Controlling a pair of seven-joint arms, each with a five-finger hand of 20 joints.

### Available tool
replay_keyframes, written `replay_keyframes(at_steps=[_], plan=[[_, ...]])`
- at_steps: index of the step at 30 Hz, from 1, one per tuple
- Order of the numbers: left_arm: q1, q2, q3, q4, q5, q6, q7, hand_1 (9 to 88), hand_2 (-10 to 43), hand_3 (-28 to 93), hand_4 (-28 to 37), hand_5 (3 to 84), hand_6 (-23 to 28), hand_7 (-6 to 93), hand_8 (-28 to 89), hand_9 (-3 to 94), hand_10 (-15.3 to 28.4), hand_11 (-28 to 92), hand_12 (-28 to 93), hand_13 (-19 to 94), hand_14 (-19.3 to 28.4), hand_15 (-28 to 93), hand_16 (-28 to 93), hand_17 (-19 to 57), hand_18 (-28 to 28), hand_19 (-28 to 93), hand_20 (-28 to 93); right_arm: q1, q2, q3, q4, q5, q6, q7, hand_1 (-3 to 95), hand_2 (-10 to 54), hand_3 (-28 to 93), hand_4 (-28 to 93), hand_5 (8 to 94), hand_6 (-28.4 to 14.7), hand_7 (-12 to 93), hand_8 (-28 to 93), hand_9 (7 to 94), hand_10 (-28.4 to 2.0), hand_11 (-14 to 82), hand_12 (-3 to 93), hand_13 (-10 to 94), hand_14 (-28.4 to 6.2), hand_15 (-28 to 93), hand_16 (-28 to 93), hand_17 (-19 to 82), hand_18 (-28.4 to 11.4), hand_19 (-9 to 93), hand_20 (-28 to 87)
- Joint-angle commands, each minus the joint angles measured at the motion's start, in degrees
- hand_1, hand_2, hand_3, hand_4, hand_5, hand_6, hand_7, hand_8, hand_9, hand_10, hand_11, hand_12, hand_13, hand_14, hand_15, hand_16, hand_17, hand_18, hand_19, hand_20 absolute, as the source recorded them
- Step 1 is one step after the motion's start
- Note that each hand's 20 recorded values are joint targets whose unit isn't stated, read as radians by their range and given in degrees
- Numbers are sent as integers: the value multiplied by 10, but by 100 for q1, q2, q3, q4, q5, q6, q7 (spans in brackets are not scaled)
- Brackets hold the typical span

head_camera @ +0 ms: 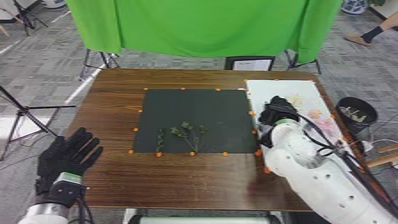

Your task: Arrange flowers

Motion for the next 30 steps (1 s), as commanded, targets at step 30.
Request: replay_keyframes(at_steps=[30], plan=[[-1, 24, -22, 15, -81, -142, -49, 284, 153, 740, -268, 498, 99, 165, -84, 420, 162, 262, 136, 303, 172, 480, -64, -60, 178, 434, 148, -793, -484, -376, -1092, 453, -126, -461, 512, -95, 778, -159, 767, -38, 418, 149, 871, -92, 167, 483, 832, -50, 546, 398, 506, -206, 932, 387]])
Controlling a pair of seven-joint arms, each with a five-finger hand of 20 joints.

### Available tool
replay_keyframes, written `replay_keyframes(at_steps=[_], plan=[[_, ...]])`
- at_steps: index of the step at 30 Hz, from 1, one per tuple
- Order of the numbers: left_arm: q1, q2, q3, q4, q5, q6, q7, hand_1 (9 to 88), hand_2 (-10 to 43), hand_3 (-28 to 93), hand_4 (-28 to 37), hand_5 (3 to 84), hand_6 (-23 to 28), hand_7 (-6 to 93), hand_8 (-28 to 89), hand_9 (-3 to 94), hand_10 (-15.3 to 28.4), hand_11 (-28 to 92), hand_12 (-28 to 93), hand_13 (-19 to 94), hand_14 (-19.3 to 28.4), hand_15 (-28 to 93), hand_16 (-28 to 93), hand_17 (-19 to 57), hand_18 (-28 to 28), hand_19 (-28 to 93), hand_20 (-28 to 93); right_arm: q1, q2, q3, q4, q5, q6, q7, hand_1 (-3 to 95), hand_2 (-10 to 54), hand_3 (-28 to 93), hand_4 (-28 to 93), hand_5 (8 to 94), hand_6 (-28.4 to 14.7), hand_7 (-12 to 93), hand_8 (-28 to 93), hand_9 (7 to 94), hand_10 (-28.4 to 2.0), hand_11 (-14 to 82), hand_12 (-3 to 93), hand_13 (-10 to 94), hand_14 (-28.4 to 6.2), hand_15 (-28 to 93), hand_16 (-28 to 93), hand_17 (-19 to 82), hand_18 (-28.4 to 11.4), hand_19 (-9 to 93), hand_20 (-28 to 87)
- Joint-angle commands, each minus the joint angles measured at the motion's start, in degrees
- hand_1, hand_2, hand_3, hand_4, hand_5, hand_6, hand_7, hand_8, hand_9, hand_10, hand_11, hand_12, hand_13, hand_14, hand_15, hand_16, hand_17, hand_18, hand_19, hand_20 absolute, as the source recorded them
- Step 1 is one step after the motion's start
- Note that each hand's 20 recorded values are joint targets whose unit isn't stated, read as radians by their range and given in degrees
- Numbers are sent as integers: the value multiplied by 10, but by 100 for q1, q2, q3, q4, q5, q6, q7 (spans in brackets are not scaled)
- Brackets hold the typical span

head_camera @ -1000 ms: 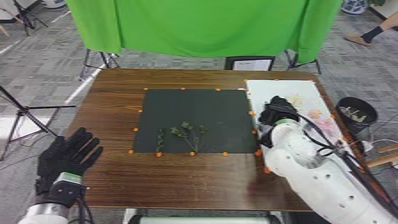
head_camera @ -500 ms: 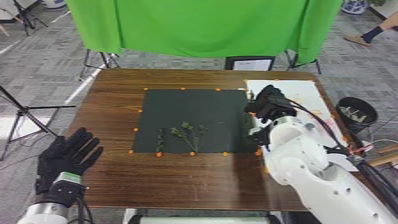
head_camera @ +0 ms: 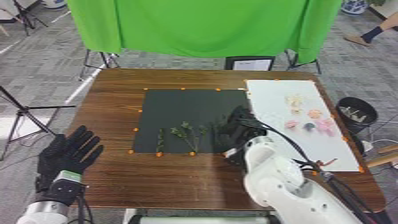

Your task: Arrange flowers

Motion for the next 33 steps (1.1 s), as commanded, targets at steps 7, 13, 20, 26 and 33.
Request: replay_keyframes(at_steps=[7, 13, 20, 26, 33], plan=[[77, -33, -22, -22, -77, -62, 51, 285, 153, 740, -270, 497, 99, 160, -82, 420, 162, 260, 136, 303, 171, 481, -64, -60, 179, 435, 149, -133, -136, -37, 383, -270, -77, 456, 512, -95, 776, -162, 751, -31, 440, 152, 861, -88, 179, 487, 827, -53, 554, 389, 507, -207, 932, 385], [95, -26, -27, -26, -99, -25, 70, 285, 153, 740, -271, 497, 99, 160, -81, 420, 161, 261, 136, 303, 172, 482, -64, -60, 179, 434, 149, -230, -203, 66, 287, -361, -245, 704, 477, -95, 757, -185, 734, -27, 448, 155, 846, -108, 179, 480, 809, -77, 574, 340, 491, -223, 932, 372], [127, -65, -5, -36, -109, 13, 72, 285, 153, 741, -270, 497, 99, 161, -81, 420, 163, 261, 135, 303, 172, 482, -65, -58, 178, 432, 146, -349, -222, 133, 115, -383, -203, 888, 449, -95, 736, -222, 720, -38, 417, 162, 795, -137, 280, 363, 798, -86, 589, 312, 485, -230, 932, 358], [148, -58, -25, -39, -123, 23, 92, 285, 153, 741, -270, 497, 100, 161, -81, 420, 164, 261, 136, 302, 173, 483, -65, -59, 177, 433, 145, -416, -235, 112, -33, -548, -187, 980, 387, -95, 758, -222, 721, -50, 366, 147, 780, -157, 328, 266, 794, -92, 590, 304, 486, -233, 932, 352], [165, -21, 2, -37, -173, 35, 140, 285, 154, 740, -270, 498, 100, 163, -81, 421, 164, 263, 136, 302, 173, 484, -66, -59, 177, 433, 144, -471, -213, 103, -158, -719, -7, 1002, 337, -95, 774, -217, 732, -55, 340, -75, 781, -163, 310, 247, 800, -96, 579, 297, 492, -236, 932, 340]])
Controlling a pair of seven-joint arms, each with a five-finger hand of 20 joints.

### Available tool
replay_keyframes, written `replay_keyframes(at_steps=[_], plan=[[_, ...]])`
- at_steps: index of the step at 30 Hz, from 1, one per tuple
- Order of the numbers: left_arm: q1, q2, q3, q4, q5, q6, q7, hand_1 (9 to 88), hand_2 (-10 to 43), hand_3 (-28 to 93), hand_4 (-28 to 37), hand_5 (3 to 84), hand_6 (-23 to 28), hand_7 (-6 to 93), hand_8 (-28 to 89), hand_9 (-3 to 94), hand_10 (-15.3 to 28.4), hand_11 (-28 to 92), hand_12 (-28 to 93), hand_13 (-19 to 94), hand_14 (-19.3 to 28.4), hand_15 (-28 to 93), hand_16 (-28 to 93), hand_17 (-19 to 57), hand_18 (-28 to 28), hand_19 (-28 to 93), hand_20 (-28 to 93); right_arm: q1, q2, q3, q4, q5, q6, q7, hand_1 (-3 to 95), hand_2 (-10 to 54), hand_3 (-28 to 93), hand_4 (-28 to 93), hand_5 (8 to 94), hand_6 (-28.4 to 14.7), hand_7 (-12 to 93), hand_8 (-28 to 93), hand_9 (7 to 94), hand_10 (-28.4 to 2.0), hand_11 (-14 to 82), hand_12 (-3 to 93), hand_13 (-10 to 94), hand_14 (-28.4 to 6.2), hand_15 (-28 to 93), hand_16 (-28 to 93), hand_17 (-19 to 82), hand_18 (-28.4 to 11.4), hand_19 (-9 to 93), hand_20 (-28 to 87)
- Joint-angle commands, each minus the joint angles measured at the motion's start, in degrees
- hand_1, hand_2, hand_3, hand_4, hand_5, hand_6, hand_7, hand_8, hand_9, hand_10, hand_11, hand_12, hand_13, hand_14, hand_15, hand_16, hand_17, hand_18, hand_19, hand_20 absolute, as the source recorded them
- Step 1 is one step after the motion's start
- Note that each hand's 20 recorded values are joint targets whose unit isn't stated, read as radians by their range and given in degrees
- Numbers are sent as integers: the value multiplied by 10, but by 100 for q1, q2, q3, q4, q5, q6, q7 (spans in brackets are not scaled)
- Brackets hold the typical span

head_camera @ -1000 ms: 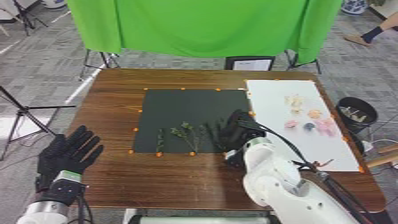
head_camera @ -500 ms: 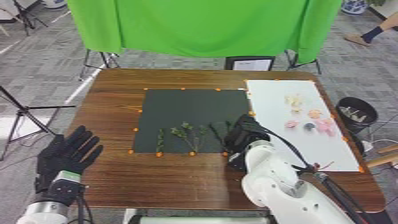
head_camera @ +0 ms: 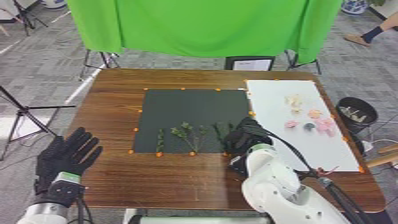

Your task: Arrange flowers

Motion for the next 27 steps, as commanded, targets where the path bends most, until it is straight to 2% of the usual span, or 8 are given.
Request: replay_keyframes(at_steps=[1, 7, 10, 14, 16, 19, 22, 27], plan=[[91, -26, 2, -27, -73, 39, 35, 285, 154, 741, -269, 498, 100, 162, -81, 421, 164, 264, 136, 302, 173, 484, -66, -59, 177, 433, 144, -122, 18, -82, -150, -320, 230, 56, 334, -95, 773, -216, 734, -57, 323, -95, 782, -164, 305, 245, 801, -96, 577, 296, 492, -237, 932, 340], [78, -50, -6, -39, -55, 46, 31, 284, 154, 742, -270, 498, 99, 164, -82, 420, 164, 263, 135, 302, 173, 484, -66, -59, 177, 433, 144, -100, 103, -54, -204, -753, 575, 107, 322, -95, 763, -214, 728, -66, 251, -100, 780, -171, 281, 232, 802, -98, 569, 292, 497, -238, 932, 337], [78, -29, -29, -37, -45, 17, 36, 285, 154, 741, -271, 497, 99, 164, -82, 420, 164, 264, 135, 301, 172, 483, -67, -59, 177, 434, 144, -135, 331, -68, -127, -1839, 844, -82, 312, -95, 758, -213, 715, -69, 242, -98, 772, -176, 275, 229, 802, -98, 566, 291, 502, -235, 932, 338], [12, 4, -40, -18, 237, 47, -36, 283, 154, 746, -268, 498, 99, 163, -82, 420, 164, 263, 135, 302, 172, 482, -67, -59, 177, 434, 143, -276, 650, 261, -165, -2347, 1025, -385, 297, -95, 761, -205, 698, -71, 240, -94, 755, -178, 253, 218, 796, -100, 553, 286, 502, -231, 932, 341], [-51, 10, -37, -14, 234, 14, -53, 283, 154, 747, -268, 497, 100, 163, -82, 420, 164, 263, 135, 301, 172, 482, -66, -58, 177, 434, 143, -546, 831, 809, -293, -2039, 630, -965, 301, -95, 766, -204, 666, -74, 232, -95, 713, -179, 228, 208, 772, -100, 551, 286, 487, -219, 932, 341], [-130, 73, -23, 1, 276, 21, -46, 284, 155, 746, -267, 497, 100, 163, -82, 420, 164, 262, 135, 301, 172, 482, -66, -59, 176, 434, 142, -957, 1003, 1739, -494, -1521, -825, -1539, 343, -95, 802, -234, 570, -66, 208, -107, 595, -168, 168, 177, 691, -105, 569, 266, 420, -207, 906, 313], [-172, 74, -36, 3, 274, 27, -14, 283, 154, 745, -269, 497, 100, 162, -82, 420, 163, 261, 135, 301, 172, 481, -66, -59, 176, 434, 142, -1149, 1139, 2214, -513, -1235, -1384, -1538, 382, -95, 822, -275, 477, -70, 150, -106, 482, -153, 113, 156, 635, -115, 575, 241, 371, -218, 871, 324], [-120, 92, -130, -18, 208, 63, 100, 282, 154, 743, -269, 497, 100, 161, -82, 418, 164, 261, 135, 300, 171, 480, -66, -59, 176, 432, 142, -1333, 1139, 2609, -504, -905, -2149, -1489, 390, -95, 831, -282, 445, -73, 125, -104, 448, -144, 93, 143, 626, -115, 597, 234, 356, -225, 855, 345]])
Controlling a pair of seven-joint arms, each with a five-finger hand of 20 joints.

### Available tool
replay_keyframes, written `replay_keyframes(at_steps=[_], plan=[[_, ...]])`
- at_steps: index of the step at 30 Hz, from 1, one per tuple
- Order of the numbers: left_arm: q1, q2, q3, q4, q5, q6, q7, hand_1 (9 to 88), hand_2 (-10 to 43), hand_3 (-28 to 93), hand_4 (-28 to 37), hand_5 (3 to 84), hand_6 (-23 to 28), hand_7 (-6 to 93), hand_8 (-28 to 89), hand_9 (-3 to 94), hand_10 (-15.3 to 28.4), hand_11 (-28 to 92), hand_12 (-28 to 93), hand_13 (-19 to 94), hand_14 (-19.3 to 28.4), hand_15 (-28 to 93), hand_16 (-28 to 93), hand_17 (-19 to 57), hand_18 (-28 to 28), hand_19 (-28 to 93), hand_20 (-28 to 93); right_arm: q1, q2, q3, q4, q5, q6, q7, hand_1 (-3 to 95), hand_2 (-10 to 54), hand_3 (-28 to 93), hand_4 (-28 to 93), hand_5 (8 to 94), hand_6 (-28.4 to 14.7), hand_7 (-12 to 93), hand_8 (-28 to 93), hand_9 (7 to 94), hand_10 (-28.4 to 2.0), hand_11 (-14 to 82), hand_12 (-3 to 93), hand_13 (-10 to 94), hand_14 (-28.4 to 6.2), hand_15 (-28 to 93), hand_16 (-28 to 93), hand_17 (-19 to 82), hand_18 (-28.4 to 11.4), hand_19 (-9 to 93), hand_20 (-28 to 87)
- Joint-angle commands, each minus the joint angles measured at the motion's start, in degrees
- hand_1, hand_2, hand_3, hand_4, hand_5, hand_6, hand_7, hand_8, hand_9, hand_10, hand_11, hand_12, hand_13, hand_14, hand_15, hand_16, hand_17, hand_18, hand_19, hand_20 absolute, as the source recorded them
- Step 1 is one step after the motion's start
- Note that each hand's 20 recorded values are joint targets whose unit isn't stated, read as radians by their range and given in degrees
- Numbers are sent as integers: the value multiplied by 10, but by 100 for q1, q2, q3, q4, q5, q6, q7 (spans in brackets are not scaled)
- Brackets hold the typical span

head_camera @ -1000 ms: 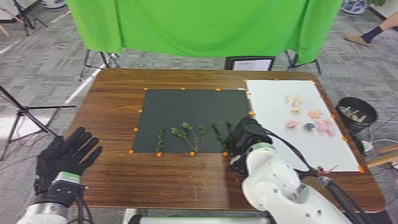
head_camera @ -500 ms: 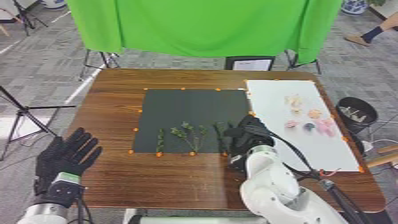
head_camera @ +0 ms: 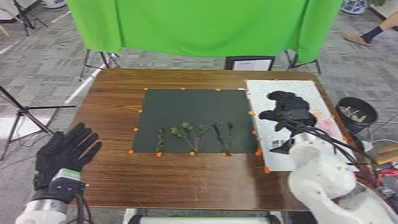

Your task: Arrange flowers

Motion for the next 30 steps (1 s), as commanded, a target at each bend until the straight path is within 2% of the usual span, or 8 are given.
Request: replay_keyframes(at_steps=[1, 9, 14, 18, 20, 22, 24, 30], plan=[[35, 42, -151, -35, -34, 54, 114, 282, 153, 743, -269, 497, 100, 161, -82, 419, 165, 260, 135, 300, 171, 479, -66, -59, 176, 432, 142, -276, 272, 491, 174, 282, -1339, 471, 390, -95, 831, -282, 439, -74, 121, -103, 443, -146, 88, 139, 633, -113, 609, 234, 356, -225, 854, 349], [-76, 42, -103, -23, -18, 27, 99, 283, 153, 742, -270, 497, 99, 161, -81, 418, 163, 260, 136, 300, 171, 479, -65, -60, 176, 432, 143, -194, 245, 300, 374, 117, -1260, 554, 447, -95, 814, -282, 432, -67, 125, -108, 421, -129, 85, 111, 654, -103, 634, 256, 366, -224, 853, 360], [-6, 4, -82, -54, -44, 45, 131, 282, 153, 743, -269, 496, 99, 162, -82, 418, 164, 259, 136, 300, 171, 479, -64, -60, 176, 432, 143, -50, 241, 186, 619, 158, -1164, 727, 497, -95, 762, -283, 450, -56, 137, -115, 440, -118, 93, 105, 664, -91, 610, 290, 374, -220, 856, 357], [92, -39, -136, -91, -61, 64, 122, 284, 154, 740, -270, 497, 99, 162, -82, 419, 163, 259, 136, 300, 171, 478, -64, -60, 176, 431, 143, -62, 254, 137, 707, 263, -901, 853, 516, -54, 738, -283, 583, -19, 166, -119, 600, -105, 113, 126, 685, -91, 560, 256, 386, -211, 861, 356], [72, -55, -140, -86, -67, 100, 111, 283, 154, 741, -269, 497, 100, 162, -82, 419, 164, 259, 136, 300, 171, 479, -64, -60, 175, 431, 143, -70, 270, 68, 742, 153, -793, 833, 560, -37, 666, -283, 655, -15, 189, -36, 679, -100, 120, 165, 704, -85, 510, 267, 388, -207, 860, 361], [22, -57, -124, -66, -85, 102, 93, 283, 154, 740, -269, 497, 99, 161, -81, 419, 164, 259, 136, 300, 171, 479, -64, -60, 176, 431, 144, -115, 289, 16, 748, 85, -597, 853, 584, -39, 644, -283, 688, -11, 207, -12, 734, -93, 96, 233, 720, -78, 473, 304, 388, -203, 856, 369], [131, -37, -139, -106, -97, 45, 173, 283, 154, 741, -268, 497, 99, 162, -81, 419, 164, 259, 136, 301, 172, 480, -64, -59, 175, 431, 144, -159, 293, -4, 725, 38, -444, 834, 625, -48, 615, -282, 731, 4, 257, 23, 833, -74, 84, 382, 735, -64, 447, 362, 388, -193, 849, 386], [92, -31, -160, -91, -118, 68, 207, 284, 154, 740, -269, 497, 100, 161, -81, 419, 165, 260, 136, 301, 173, 480, -64, -60, 176, 432, 144, -152, 400, -129, 394, -256, 479, 506, 647, -56, 597, -283, 748, 7, 273, 49, 859, -74, 101, 447, 744, -64, 459, 378, 393, -188, 848, 402]])
